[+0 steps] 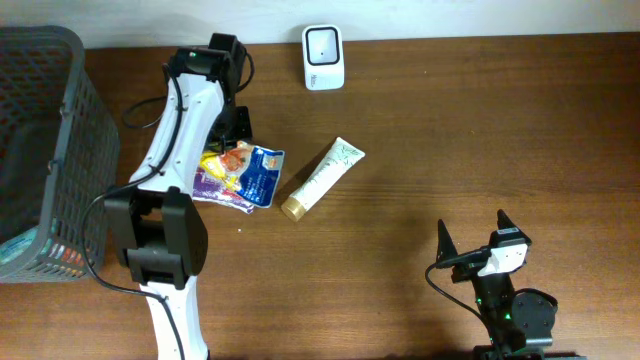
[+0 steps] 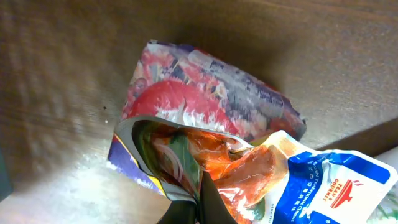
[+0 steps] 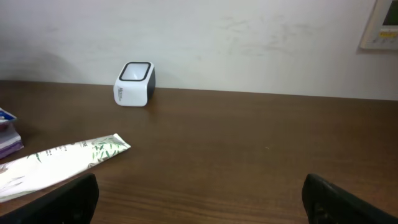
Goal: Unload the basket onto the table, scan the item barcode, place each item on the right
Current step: 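Lift the blue pouch out and drop it onto the table items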
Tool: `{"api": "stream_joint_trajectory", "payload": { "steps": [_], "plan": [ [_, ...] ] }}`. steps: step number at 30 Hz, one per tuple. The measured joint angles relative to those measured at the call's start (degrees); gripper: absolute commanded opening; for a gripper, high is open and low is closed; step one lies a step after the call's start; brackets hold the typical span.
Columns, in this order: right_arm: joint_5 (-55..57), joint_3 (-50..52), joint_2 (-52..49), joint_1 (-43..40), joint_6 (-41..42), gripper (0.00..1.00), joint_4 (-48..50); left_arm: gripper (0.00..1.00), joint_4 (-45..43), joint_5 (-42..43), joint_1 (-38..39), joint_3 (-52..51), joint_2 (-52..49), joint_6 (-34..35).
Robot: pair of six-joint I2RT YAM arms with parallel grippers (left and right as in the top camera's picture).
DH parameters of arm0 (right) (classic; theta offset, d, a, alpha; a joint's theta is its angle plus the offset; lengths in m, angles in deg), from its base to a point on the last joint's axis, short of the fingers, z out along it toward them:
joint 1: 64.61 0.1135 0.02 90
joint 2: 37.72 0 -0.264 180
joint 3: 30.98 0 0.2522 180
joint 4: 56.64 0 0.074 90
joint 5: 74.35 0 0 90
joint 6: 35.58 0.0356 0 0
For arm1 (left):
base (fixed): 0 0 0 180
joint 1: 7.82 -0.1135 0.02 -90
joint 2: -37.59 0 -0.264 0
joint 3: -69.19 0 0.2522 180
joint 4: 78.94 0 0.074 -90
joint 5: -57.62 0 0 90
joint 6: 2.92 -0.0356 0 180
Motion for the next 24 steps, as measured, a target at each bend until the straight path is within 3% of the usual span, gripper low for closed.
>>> {"api": "stream_joint_trajectory", "payload": {
  "steps": [10, 17, 24],
  "plan": [
    [0.0, 0.0, 0.0, 0.0, 0.0, 0.99, 0.0, 0.00, -2.7, 1.4, 0.0, -1.9, 0.0, -0.8],
    [0.0, 0.0, 0.0, 0.0, 0.0, 0.99, 0.0, 0.00, -9.1, 7.5, 0.2, -2.3, 3.3, -6.9],
    [0.0, 0.0, 0.0, 0.0, 0.0, 0.99, 0.0, 0.00, -4.9, 8.3, 0.5, -2.3, 12.4, -15.3]
  ]
}}
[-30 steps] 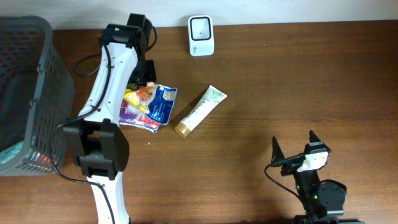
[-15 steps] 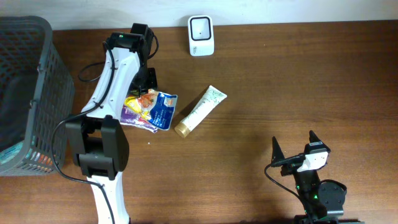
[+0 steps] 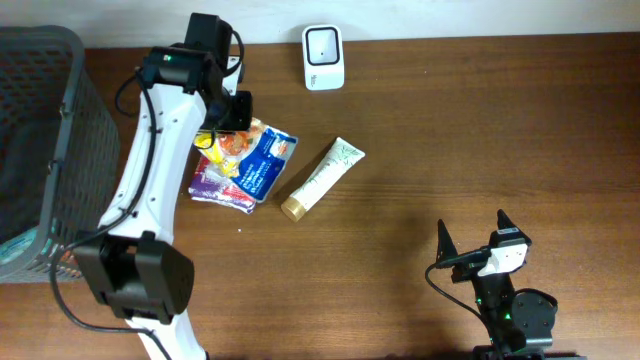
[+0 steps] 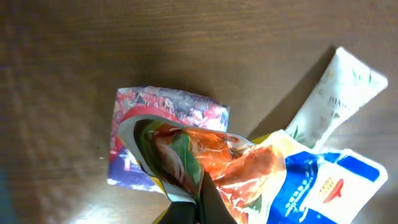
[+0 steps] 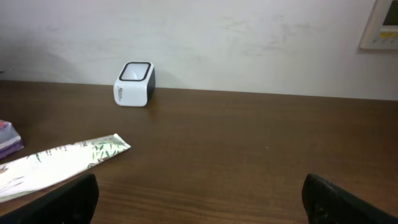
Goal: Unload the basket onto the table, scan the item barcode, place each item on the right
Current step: 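Lift the blue pouch out and drop it onto the table items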
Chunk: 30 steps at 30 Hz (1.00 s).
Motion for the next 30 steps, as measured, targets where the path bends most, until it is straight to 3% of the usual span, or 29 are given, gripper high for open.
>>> {"api": "stream_joint_trajectory", "payload": {
  "steps": [2, 9, 16, 22, 30],
  "plan": [
    [0.0, 0.0, 0.0, 0.0, 0.0, 0.99, 0.0, 0.00, 2.3, -2.1, 0.2, 0.0, 1.4, -2.4],
    [0.0, 0.0, 0.0, 0.0, 0.0, 0.99, 0.0, 0.00, 3.1, -20.8, 1.6, 0.0, 5.3, -3.1],
    [0.0, 0.0, 0.0, 0.0, 0.0, 0.99, 0.0, 0.00, 0.1, -35.7, 13.0, -6.0, 5.3, -3.1],
    [0.0, 0.0, 0.0, 0.0, 0.0, 0.99, 0.0, 0.00, -3.5, -38.4, 18.0, -12.9, 5.3, -3.1],
    [0.0, 0.0, 0.0, 0.0, 0.0, 0.99, 0.0, 0.00, -3.8, -33.0, 17.6, -12.9, 5.3, -3.1]
  ]
}}
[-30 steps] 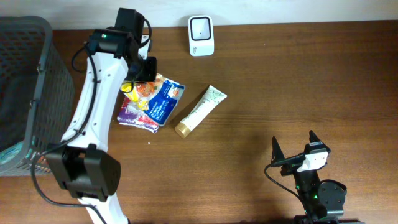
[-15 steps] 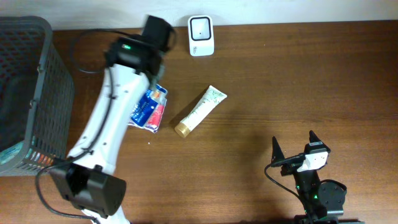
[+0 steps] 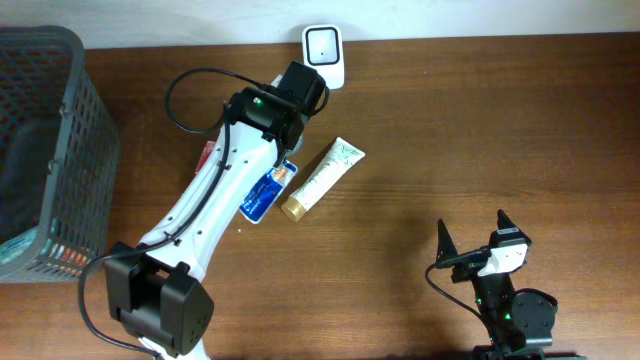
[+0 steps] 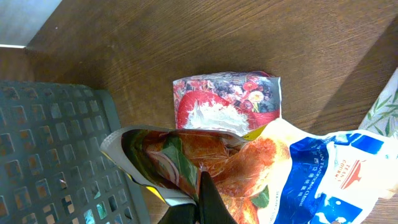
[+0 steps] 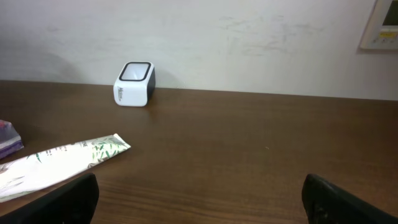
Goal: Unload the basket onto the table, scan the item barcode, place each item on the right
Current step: 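Lift the blue pouch out and drop it onto the table items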
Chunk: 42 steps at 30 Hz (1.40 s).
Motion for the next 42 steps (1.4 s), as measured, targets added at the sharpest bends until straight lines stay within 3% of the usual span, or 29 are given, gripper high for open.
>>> {"api": "stream_joint_trajectory", "payload": {
  "steps": [4, 6, 10, 14, 23, 31, 32, 33, 35, 36, 42],
  "plan": [
    [0.0, 0.0, 0.0, 0.0, 0.0, 0.99, 0.0, 0.00, 0.3, -1.7, 0.0, 0.0, 0.0, 0.0],
    [0.0, 0.0, 0.0, 0.0, 0.0, 0.99, 0.0, 0.00, -0.1, 1.4, -0.1, 0.0, 0.0, 0.0],
    [0.0, 0.0, 0.0, 0.0, 0.0, 0.99, 0.0, 0.00, -3.6, 18.2, -0.2, -0.1, 0.0, 0.4],
    [0.0, 0.0, 0.0, 0.0, 0.0, 0.99, 0.0, 0.00, -7.5, 27.1, -0.2, -1.7, 0.0, 1.8],
    [0.0, 0.0, 0.0, 0.0, 0.0, 0.99, 0.0, 0.00, -21.1, 37.0, -3.6, -16.0, 0.0, 2.0],
    [0.0, 0.0, 0.0, 0.0, 0.0, 0.99, 0.0, 0.04, -25.2, 42.7, -9.3, -17.8, 0.0, 2.2],
    [0.0, 0.0, 0.0, 0.0, 0.0, 0.99, 0.0, 0.08, -25.2, 43.2, -9.3, -17.8, 0.0, 2.2],
    [0.0, 0.0, 0.0, 0.0, 0.0, 0.99, 0.0, 0.38, -25.2, 43.4, -9.3, -17.8, 0.0, 2.2],
    [0.0, 0.0, 0.0, 0.0, 0.0, 0.99, 0.0, 0.53, -25.4, 44.0, -9.2, -17.8, 0.0, 2.4],
    [0.0, 0.0, 0.0, 0.0, 0.0, 0.99, 0.0, 0.68, -25.3, 44.1, -9.2, -17.8, 0.0, 2.4],
    [0.0, 0.0, 0.0, 0.0, 0.0, 0.99, 0.0, 0.78, -25.4, 43.8, -9.2, -17.8, 0.0, 3.0]
  ]
}}
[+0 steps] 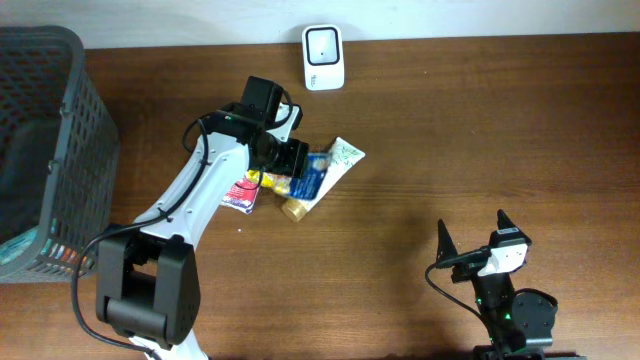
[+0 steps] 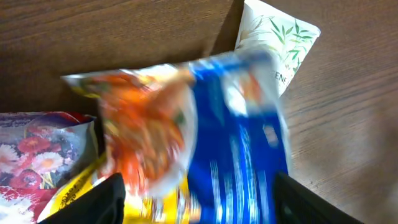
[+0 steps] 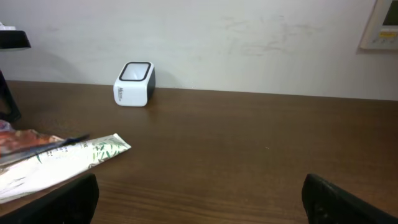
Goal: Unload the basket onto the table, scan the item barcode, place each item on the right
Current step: 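Lift the blue pouch out and drop it onto the table items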
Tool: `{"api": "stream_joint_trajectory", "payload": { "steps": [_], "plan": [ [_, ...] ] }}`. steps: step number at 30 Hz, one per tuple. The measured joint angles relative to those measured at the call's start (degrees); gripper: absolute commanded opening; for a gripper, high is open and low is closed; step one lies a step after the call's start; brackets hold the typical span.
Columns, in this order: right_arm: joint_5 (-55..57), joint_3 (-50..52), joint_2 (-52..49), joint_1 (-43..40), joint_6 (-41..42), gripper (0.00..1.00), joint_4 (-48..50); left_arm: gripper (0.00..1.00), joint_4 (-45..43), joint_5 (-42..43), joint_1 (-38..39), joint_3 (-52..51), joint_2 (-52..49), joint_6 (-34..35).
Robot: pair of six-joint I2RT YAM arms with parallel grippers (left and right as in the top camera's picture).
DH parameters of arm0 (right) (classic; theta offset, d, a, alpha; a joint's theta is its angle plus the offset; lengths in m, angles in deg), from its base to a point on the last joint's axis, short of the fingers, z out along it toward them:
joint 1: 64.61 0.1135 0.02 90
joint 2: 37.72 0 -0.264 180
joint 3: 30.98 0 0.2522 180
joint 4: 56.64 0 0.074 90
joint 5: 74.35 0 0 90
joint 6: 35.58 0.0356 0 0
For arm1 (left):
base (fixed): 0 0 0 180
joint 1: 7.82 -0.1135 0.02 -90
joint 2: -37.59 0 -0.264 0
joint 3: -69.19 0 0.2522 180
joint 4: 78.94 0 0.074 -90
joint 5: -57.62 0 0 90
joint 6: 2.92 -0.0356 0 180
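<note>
The blue and orange snack pouch (image 1: 306, 172) lies partly across the white tube (image 1: 346, 154), well short of the white scanner (image 1: 323, 44) at the table's back edge. My left gripper (image 1: 289, 158) hangs right over the pouch and is open. In the left wrist view the pouch (image 2: 205, 137) shows blurred between the spread fingers (image 2: 93, 200), with nothing pinching it. My right gripper (image 1: 472, 235) rests open at the front right, away from everything. It looks towards the scanner (image 3: 134, 83).
A red flowered packet (image 1: 240, 194) lies left of the pouch, also seen in the left wrist view (image 2: 37, 143). The tube's gold cap (image 1: 292, 209) points toward the front. A dark mesh basket (image 1: 45, 150) fills the left edge.
My left gripper was shut on the pouch, held up close to the scanner. Now it is lower and nearer the front, open, and the pouch is loose over the tube.
My left gripper was shut on the pouch's edge above the red packet. Then it held the pouch raised off the packet, then near the scanner. Now the gripper is open with the pouch beside the tube. The right arm has stayed still.
</note>
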Motion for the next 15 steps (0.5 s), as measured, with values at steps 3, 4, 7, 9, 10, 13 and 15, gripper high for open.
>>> {"api": "stream_joint_trajectory", "payload": {
  "steps": [3, 4, 7, 9, 10, 13, 15],
  "plan": [
    [0.0, 0.0, 0.0, 0.0, 0.0, 0.99, 0.0, 0.80, 0.0, -0.2, -0.3, 0.0, 0.2, 0.0],
    [0.0, 0.0, 0.0, 0.0, 0.0, 0.99, 0.0, 0.80, 0.0, -0.2, -0.5, 0.0, 0.6, 0.0],
    [0.0, 0.0, 0.0, 0.0, 0.0, 0.99, 0.0, 0.87, 0.0, -1.1, -0.7, 0.0, 3.8, 0.0],
    [0.0, 0.0, 0.0, 0.0, 0.0, 0.99, 0.0, 0.90, 0.0, -3.3, -0.7, 0.4, 8.3, 0.0],
    [0.0, 0.0, 0.0, 0.0, 0.0, 0.99, 0.0, 0.90, 0.0, -4.6, -0.7, 0.7, 10.7, -0.5],
    [0.0, 0.0, 0.0, 0.0, 0.0, 0.99, 0.0, 0.93, 0.0, -11.9, -0.7, 1.8, 19.5, -5.3],
    [0.0, 0.0, 0.0, 0.0, 0.0, 0.99, 0.0, 0.93, 0.2, -16.6, -0.7, 2.4, 23.8, -8.9]
  ]
}}
